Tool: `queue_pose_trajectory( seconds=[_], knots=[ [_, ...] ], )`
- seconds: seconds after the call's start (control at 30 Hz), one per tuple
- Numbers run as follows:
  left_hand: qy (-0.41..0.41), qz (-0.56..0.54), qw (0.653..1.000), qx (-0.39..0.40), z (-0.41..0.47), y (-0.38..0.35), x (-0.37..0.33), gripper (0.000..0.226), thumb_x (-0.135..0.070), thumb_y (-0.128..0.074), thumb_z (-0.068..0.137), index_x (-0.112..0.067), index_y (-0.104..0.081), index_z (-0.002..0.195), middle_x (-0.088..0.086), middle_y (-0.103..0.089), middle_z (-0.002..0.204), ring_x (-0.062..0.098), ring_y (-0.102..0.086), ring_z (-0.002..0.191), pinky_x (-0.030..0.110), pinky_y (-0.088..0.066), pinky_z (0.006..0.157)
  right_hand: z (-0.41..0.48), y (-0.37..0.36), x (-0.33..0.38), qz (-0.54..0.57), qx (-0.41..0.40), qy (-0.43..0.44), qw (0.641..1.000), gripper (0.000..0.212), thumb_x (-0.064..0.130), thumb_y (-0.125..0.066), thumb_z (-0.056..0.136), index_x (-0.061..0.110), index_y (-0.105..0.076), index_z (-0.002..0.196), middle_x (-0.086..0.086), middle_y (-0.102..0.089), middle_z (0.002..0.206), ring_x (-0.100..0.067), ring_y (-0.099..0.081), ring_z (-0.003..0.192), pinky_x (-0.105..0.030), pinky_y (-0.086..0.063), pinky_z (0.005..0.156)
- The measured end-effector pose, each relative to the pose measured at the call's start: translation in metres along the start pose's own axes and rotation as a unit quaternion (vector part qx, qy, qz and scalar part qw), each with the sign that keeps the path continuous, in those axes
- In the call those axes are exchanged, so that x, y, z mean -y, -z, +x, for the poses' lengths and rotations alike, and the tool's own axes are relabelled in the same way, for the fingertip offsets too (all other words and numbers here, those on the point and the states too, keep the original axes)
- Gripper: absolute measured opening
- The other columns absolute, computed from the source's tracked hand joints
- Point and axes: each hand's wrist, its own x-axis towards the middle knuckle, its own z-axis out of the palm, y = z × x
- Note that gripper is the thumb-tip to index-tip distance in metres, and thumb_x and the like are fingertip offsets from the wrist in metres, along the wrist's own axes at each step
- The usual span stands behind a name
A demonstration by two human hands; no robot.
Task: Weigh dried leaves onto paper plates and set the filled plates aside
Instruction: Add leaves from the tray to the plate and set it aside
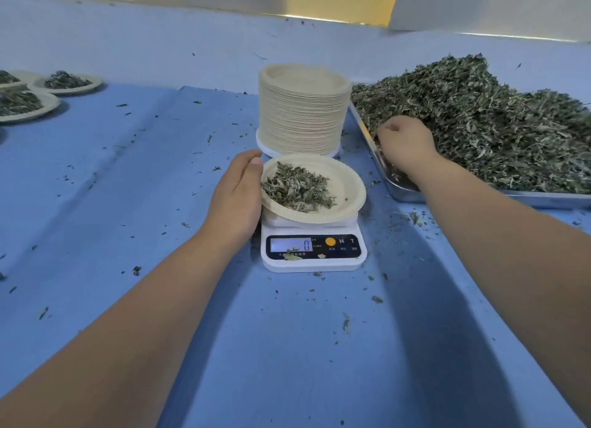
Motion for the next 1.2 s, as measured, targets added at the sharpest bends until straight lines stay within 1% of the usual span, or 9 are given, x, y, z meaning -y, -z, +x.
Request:
queue_pose_trajectory(
  seconds=[0.17,0.4,0.57,0.7,0.77,0.87,0.97,1.07,1.2],
  knots=[
    [-0.001,0.001,1.0,-0.005,0.003,0.0,0.007,0.034,-0.04,-0.033,0.109,-0.039,-0.057,0.133,-0.038,-0.052,0.109,-0.034,-0.042,0.095,0.007,-0.031,0.082,0.027,-0.009,-0.007,-0.119,0.086,-0.004,0.989,0.037,0.016,-0.04,0.103,0.006,-0.068,0.126,-0.016,-0.065,0.129,-0.036,-0.06,0.103,-0.041,-0.052,0.089],
    [0.012,-0.007,1.0,-0.018,0.006,-0.001,0.009,0.037,-0.042,-0.033,0.108,-0.039,-0.06,0.132,-0.036,-0.053,0.109,-0.032,-0.044,0.097,0.012,-0.034,0.086,0.033,-0.007,-0.019,-0.293,0.242,0.017,0.925,0.045,0.034,-0.033,0.11,0.025,-0.04,0.154,-0.012,-0.052,0.147,-0.035,-0.054,0.123,-0.037,-0.042,0.098],
    [0.014,-0.01,1.0,-0.019,0.006,-0.002,0.006,0.04,-0.043,-0.032,0.106,-0.038,-0.06,0.134,-0.024,-0.057,0.12,0.004,-0.052,0.121,0.032,-0.039,0.105,0.031,0.006,-0.017,-0.333,0.276,0.035,0.901,0.039,0.031,-0.037,0.108,0.024,-0.055,0.142,-0.009,-0.064,0.112,-0.027,-0.058,0.087,-0.034,-0.045,0.073],
    [0.014,-0.014,1.0,-0.018,0.004,0.0,0.006,0.041,-0.048,-0.032,0.101,-0.042,-0.061,0.129,-0.033,-0.056,0.116,-0.003,-0.052,0.116,0.032,-0.039,0.106,0.023,0.022,-0.021,-0.344,0.282,0.055,0.894,0.029,0.025,-0.048,0.102,0.019,-0.072,0.117,-0.006,-0.071,0.103,-0.028,-0.065,0.089,-0.041,-0.057,0.081],
    [0.019,-0.019,0.999,-0.021,0.004,0.0,0.005,0.043,-0.051,-0.033,0.095,-0.044,-0.061,0.126,-0.036,-0.056,0.113,-0.003,-0.053,0.115,0.036,-0.041,0.108,0.019,0.033,-0.023,-0.317,0.244,0.074,0.913,0.027,0.022,-0.052,0.1,0.025,-0.075,0.112,0.004,-0.069,0.103,-0.023,-0.066,0.091,-0.036,-0.057,0.083],
    [0.028,-0.031,0.999,-0.022,0.001,0.0,0.005,0.04,-0.052,-0.034,0.095,-0.047,-0.062,0.123,-0.033,-0.058,0.113,0.01,-0.058,0.117,0.048,-0.046,0.104,0.015,0.051,-0.03,-0.264,0.134,0.088,0.951,0.027,0.02,-0.049,0.097,0.028,-0.074,0.105,0.006,-0.069,0.085,-0.013,-0.064,0.067,-0.025,-0.052,0.06],
    [0.025,-0.039,0.998,-0.029,0.002,0.0,0.006,0.033,-0.048,-0.035,0.1,-0.049,-0.062,0.119,-0.034,-0.057,0.109,-0.005,-0.056,0.107,0.041,-0.049,0.096,0.011,0.054,-0.039,-0.29,0.145,0.038,0.945,0.035,0.032,-0.044,0.104,0.016,-0.067,0.124,-0.012,-0.069,0.116,-0.029,-0.064,0.102,-0.037,-0.054,0.087],
    [0.022,-0.036,0.999,-0.027,0.003,0.001,0.008,0.03,-0.047,-0.034,0.102,-0.052,-0.06,0.115,-0.038,-0.056,0.103,-0.022,-0.054,0.095,0.032,-0.047,0.081,0.002,0.044,-0.043,-0.326,0.27,-0.045,0.905,0.066,0.055,-0.028,0.107,0.011,-0.037,0.154,-0.013,-0.033,0.161,-0.032,-0.035,0.145,-0.044,-0.028,0.116],
    [0.017,-0.028,0.999,-0.028,0.006,0.002,0.012,0.035,-0.049,-0.034,0.1,-0.048,-0.061,0.122,-0.036,-0.055,0.11,-0.015,-0.051,0.111,0.034,-0.043,0.106,0.0,0.037,-0.03,-0.323,0.296,-0.081,0.895,0.071,0.057,-0.019,0.106,0.009,-0.028,0.157,-0.011,-0.022,0.165,-0.033,-0.025,0.15,-0.046,-0.023,0.118]
  ],
)
